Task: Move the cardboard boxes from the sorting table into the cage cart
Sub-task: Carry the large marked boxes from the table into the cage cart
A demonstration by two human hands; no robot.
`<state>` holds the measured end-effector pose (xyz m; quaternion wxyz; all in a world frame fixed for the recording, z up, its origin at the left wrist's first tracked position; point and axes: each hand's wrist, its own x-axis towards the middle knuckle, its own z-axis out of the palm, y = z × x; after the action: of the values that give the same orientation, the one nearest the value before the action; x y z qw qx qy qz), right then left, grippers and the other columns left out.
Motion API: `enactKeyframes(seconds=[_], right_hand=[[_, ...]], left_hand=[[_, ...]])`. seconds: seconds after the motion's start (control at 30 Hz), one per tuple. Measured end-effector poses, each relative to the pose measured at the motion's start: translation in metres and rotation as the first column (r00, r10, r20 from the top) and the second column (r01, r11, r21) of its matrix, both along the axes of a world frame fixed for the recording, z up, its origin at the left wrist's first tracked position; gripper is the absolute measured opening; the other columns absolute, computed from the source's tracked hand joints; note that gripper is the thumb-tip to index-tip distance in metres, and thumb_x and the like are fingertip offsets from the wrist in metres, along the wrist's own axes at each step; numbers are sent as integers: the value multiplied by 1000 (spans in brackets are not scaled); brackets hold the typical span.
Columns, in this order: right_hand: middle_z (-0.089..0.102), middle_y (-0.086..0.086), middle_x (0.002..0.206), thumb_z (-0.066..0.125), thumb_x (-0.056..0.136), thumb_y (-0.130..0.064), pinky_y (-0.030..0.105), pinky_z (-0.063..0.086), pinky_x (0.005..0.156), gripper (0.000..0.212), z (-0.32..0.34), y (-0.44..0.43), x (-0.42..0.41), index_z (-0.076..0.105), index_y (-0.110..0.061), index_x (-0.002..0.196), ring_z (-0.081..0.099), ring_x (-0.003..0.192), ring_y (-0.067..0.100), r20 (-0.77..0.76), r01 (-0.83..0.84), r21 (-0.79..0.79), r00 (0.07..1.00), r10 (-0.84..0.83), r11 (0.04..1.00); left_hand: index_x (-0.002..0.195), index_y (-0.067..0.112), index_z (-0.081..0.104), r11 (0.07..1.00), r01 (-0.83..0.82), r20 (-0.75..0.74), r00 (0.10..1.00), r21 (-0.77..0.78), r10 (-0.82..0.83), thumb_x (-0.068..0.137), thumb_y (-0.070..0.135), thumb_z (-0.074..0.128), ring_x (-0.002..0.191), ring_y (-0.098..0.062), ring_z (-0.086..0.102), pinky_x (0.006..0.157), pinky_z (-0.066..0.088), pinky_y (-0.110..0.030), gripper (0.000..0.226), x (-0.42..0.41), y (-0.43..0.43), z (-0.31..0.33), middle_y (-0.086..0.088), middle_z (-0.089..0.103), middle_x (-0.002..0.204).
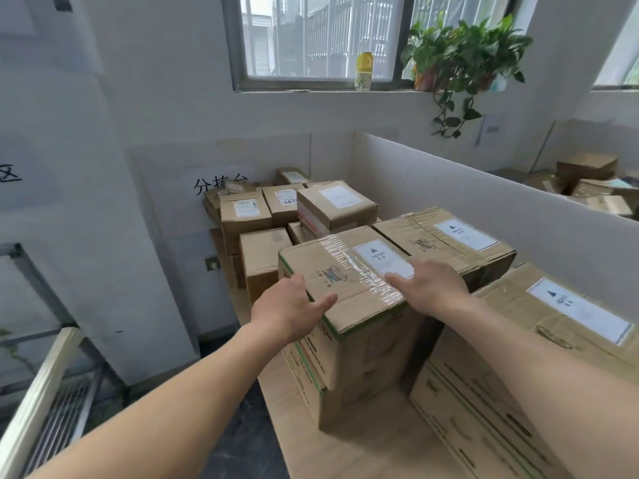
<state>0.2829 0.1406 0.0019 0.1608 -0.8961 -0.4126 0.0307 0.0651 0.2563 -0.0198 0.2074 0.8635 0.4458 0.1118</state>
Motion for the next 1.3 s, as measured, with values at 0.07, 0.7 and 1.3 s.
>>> enactKeyframes(seconds=[0.07,0.7,1.3], right_hand=[[64,-2,100,53,93,-62,34,42,72,42,0,3,7,63,-23,105,56,91,22,-6,-10,-20,1000,10,1000],[63,6,119,53,94,-61,38,45,79,56,-3,21,5,58,-15,125,58,108,29,-53,7,-32,999,-9,999],[61,0,114,76,78,-61,38,50,75,74,-4,30,-77,42,-16,126,61,102,22,-269,57,53,962,-41,997]], left_hand=[[137,24,51,1000,-22,7,1000,-11,22,87,74,51,90,-9,61,59,47,-25,71,5,2,-4,9,68,121],[137,21,46,986,-117,165,977,-118,136,89,55,67,114,-17,64,83,51,-27,62,-6,6,-7,7,64,131],[118,14,56,926,-256,248,912,-276,326,84,51,75,109,-24,63,95,55,-41,54,-91,5,-1,-2,66,120]])
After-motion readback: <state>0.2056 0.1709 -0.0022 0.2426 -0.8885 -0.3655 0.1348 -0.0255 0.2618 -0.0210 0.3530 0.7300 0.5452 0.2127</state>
